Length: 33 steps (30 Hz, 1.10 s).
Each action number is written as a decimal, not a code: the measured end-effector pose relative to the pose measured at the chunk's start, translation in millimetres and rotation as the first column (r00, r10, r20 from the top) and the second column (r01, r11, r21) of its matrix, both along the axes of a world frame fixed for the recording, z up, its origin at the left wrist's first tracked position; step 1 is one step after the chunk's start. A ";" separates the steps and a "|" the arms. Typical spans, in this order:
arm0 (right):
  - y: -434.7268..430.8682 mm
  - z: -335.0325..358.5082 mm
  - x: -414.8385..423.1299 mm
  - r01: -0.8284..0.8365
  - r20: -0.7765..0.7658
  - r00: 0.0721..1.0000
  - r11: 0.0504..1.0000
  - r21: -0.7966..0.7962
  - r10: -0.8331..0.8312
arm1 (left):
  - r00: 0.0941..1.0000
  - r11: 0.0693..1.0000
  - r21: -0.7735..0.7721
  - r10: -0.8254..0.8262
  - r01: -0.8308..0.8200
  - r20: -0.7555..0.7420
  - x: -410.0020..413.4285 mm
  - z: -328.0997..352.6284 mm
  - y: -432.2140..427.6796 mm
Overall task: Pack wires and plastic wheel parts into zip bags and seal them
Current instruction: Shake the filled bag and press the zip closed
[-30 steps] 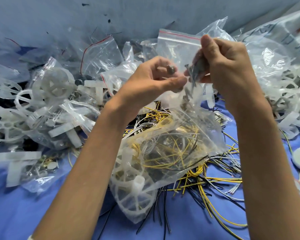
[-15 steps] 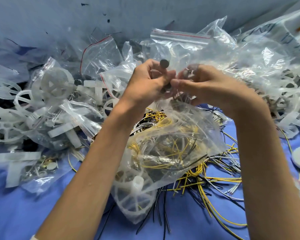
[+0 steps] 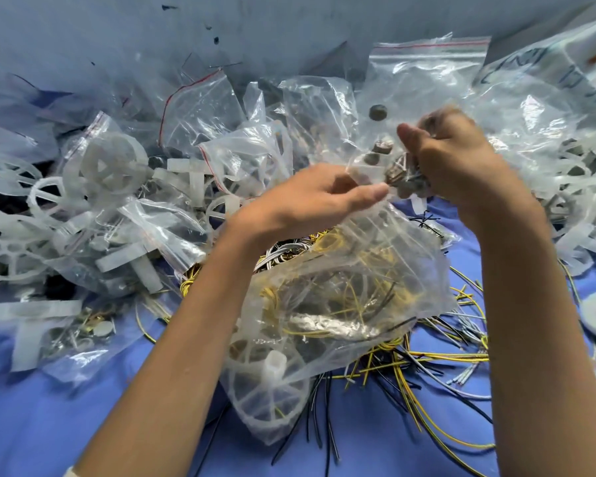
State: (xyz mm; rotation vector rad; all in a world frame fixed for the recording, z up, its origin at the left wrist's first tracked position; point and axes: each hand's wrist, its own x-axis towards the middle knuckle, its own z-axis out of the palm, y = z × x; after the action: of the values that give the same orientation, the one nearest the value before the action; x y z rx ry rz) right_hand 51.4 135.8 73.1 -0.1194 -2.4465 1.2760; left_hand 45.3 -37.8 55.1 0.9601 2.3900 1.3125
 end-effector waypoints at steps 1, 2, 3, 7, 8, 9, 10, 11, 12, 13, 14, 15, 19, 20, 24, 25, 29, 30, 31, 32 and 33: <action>3.2 0.3 1.5 0.022 -0.017 1.000 0.999 -0.024 -0.022 | 0.999 0.999 -0.044 -0.030 0.029 -0.042 1.6 -1.2 0.6; 5.7 0.4 3.4 0.038 -0.027 0.999 0.999 -0.039 -0.039 | 0.997 0.997 -0.062 -0.054 0.050 -0.064 3.6 -1.2 0.7; 7.3 1.1 5.6 0.042 -0.026 0.999 0.997 -0.057 -0.044 | 0.995 0.996 -0.061 -0.074 0.069 -0.069 4.9 -0.7 0.2; 5.4 4.9 13.9 -0.039 0.042 0.998 0.964 -0.263 0.052 | 0.985 0.987 -0.005 -0.158 0.158 -0.063 5.7 0.5 -4.9; 4.2 5.7 15.5 -0.056 0.067 0.994 0.943 -0.329 0.082 | 0.983 0.984 0.037 -0.172 0.174 -0.068 5.7 1.7 -6.7; 2.6 6.6 17.5 -0.082 0.084 0.989 0.925 -0.371 0.121 | 0.982 0.978 0.098 -0.176 0.182 -0.069 5.8 2.8 -8.3; 0.9 7.4 19.9 -0.131 0.086 0.980 0.909 -0.395 0.178 | 0.982 0.968 0.168 -0.179 0.188 -0.068 6.2 3.9 -9.8; -0.6 8.4 22.9 -0.200 0.073 0.965 0.887 -0.416 0.252 | 0.981 0.955 0.226 -0.181 0.194 -0.074 6.6 5.0 -11.5; -2.0 9.6 26.2 -0.276 0.052 0.943 0.862 -0.425 0.328 | 0.980 0.944 0.265 -0.175 0.194 -0.094 7.1 6.3 -13.0; -3.1 11.0 29.2 -0.343 0.039 0.918 0.841 -0.418 0.394 | 0.981 0.938 0.292 -0.156 0.185 -0.118 7.0 7.4 -13.9; -4.0 11.9 31.5 -0.398 0.036 0.893 0.825 -0.401 0.449 | 0.982 0.933 0.320 -0.126 0.164 -0.137 6.3 8.0 -14.7; -4.5 12.5 33.1 -0.440 0.037 0.870 0.810 -0.388 0.491 | 0.985 0.924 0.356 -0.090 0.137 -0.147 5.9 8.7 -15.4; -6.3 13.9 33.8 -0.481 -0.001 0.847 0.764 -0.431 0.532 | 0.982 0.886 0.463 0.091 -0.005 -0.164 4.6 12.1 -15.0; -7.2 14.6 33.9 -0.487 -0.007 0.841 0.752 -0.444 0.541 | 0.982 0.874 0.484 0.121 -0.037 -0.143 4.4 13.1 -15.3; -10.9 11.7 34.9 -0.565 0.100 0.771 0.749 -0.346 0.629 | 0.966 0.871 0.479 0.208 -0.111 -0.154 2.2 14.4 -17.5; -12.6 9.9 35.8 -0.601 0.148 0.733 0.733 -0.318 0.664 | 0.960 0.872 0.476 0.223 -0.118 -0.171 1.9 14.4 -17.5; -23.9 8.4 41.4 -0.724 0.253 0.508 0.567 -0.393 0.824 | 0.944 0.857 0.501 0.257 -0.122 -0.209 3.3 17.3 -15.5; -27.3 8.4 41.6 -0.736 0.281 0.505 0.577 -0.353 0.816 | 0.944 0.852 0.510 0.255 -0.117 -0.210 3.7 18.6 -15.2; -29.7 7.8 40.5 -0.740 0.316 0.535 0.615 -0.272 0.783 | 0.943 0.849 0.516 0.254 -0.113 -0.213 4.1 19.6 -15.0; -31.5 6.5 38.5 -0.737 0.350 0.573 0.653 -0.175 0.741 | 0.942 0.848 0.518 0.256 -0.112 -0.216 4.3 20.5 -14.9; -33.5 5.5 37.0 -0.737 0.377 0.594 0.669 -0.101 0.711 | 0.941 0.848 0.519 0.259 -0.112 -0.220 4.3 20.9 -15.0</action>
State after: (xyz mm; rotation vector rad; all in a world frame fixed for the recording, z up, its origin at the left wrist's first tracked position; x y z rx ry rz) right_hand 88.5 102.3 78.7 0.8304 -3.0218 1.5890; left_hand 49.7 -52.8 76.0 1.1283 2.4422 2.0721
